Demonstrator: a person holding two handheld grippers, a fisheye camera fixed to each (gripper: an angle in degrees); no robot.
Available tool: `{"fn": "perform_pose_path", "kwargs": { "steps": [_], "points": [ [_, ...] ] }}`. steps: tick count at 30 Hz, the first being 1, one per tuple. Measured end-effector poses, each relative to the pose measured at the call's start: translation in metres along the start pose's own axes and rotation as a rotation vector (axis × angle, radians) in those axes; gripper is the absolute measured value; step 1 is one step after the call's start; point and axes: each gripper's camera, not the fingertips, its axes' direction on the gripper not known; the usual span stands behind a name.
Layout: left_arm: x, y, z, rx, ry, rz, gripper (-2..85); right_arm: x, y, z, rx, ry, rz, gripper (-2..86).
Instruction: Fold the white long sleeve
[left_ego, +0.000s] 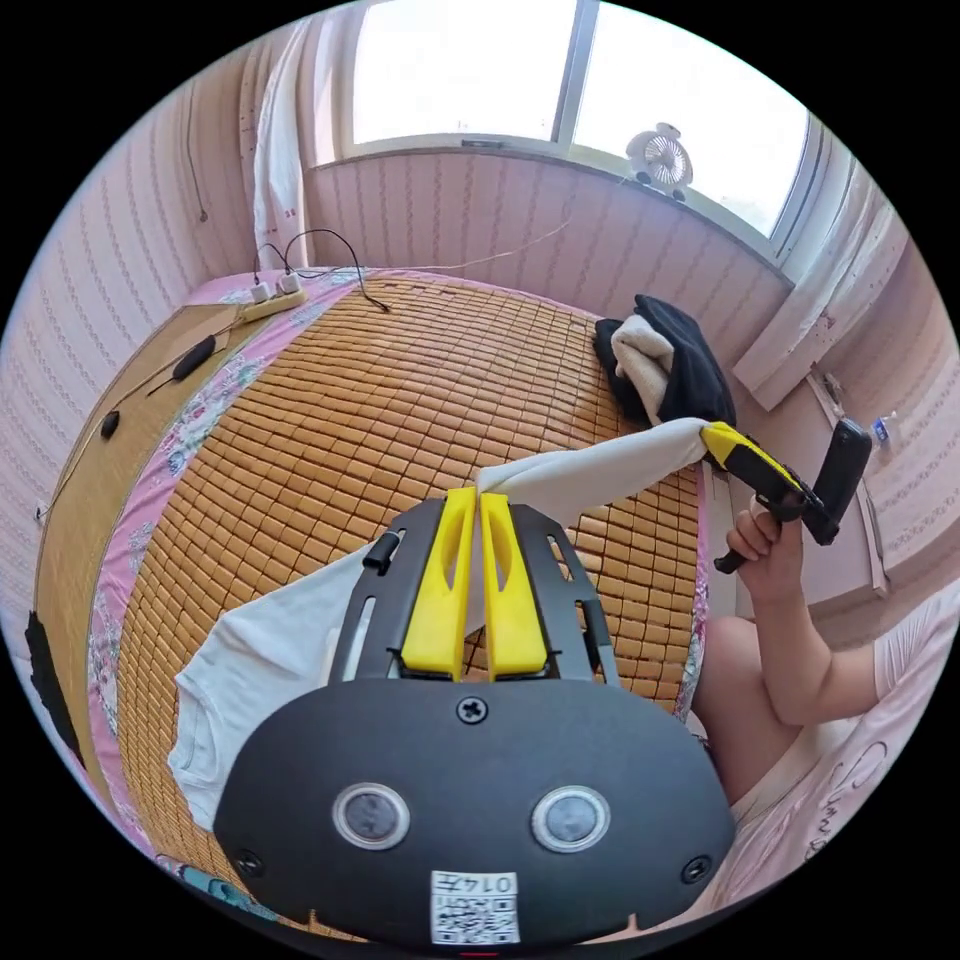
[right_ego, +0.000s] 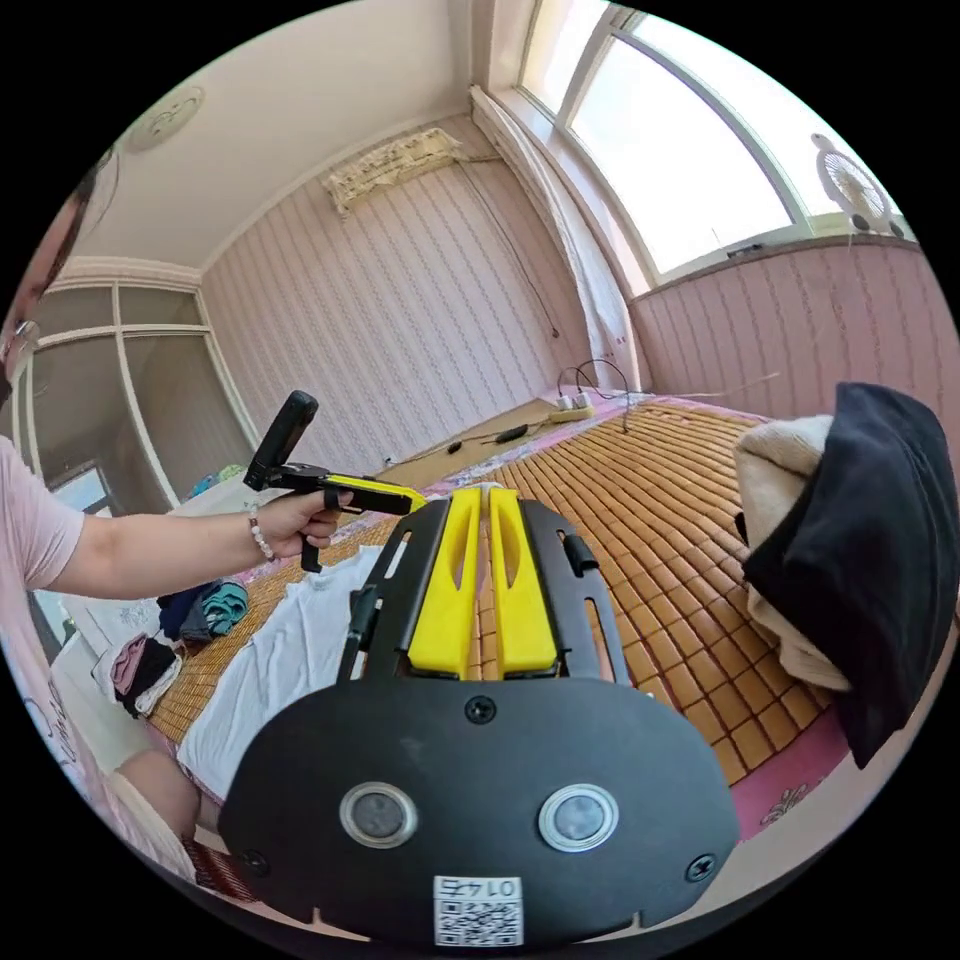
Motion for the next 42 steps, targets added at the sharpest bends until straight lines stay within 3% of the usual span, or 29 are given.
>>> {"fn": "perform_pose_path", "kwargs": {
  "steps": [6,9,11,17,19,29,34,37,42],
  "points": [
    [-0.027,0.144,-0.153,0.202,-0.154,-0.179,-0.6,-0.162,-0.026,0.04,-0.009,-0.415,-0.257,0.6],
    [-0.035,0.233,-0.192,0.188,-0.192,-0.319,1.1,-0.247,-0.009,0.075,-0.174,-0.624,-0.361,0.6],
    [-0.04,0.287,-0.197,0.118,-0.176,-0.408,3.8,-0.307,0.038,0.11,-0.394,-0.71,-0.437,0.7],
    [-0.03,0.442,-0.205,0.028,-0.142,-0.681,5.9,-0.402,0.203,0.173,-0.912,-0.627,-0.657,1.0],
    [-0.02,0.468,-0.211,0.032,-0.142,-0.709,5.2,-0.414,0.223,0.179,-0.964,-0.599,-0.667,1.9],
    [0.002,0.431,-0.168,0.033,-0.176,-0.584,5.7,-0.43,0.242,0.247,-0.968,-0.329,-0.529,4.9],
    [-0.027,0.422,-0.115,-0.145,-0.166,-0.605,6.4,-0.438,0.257,0.286,-1.038,-0.313,-0.519,5.7],
    [-0.033,0.434,-0.133,-0.094,-0.149,-0.624,0.6,-0.44,0.265,0.296,-1.04,-0.328,-0.506,5.7],
    [-0.033,0.479,-0.2,0.038,-0.182,-0.702,-0.7,-0.446,0.27,0.311,-1.026,-0.356,-0.539,5.7]
  ]
}}
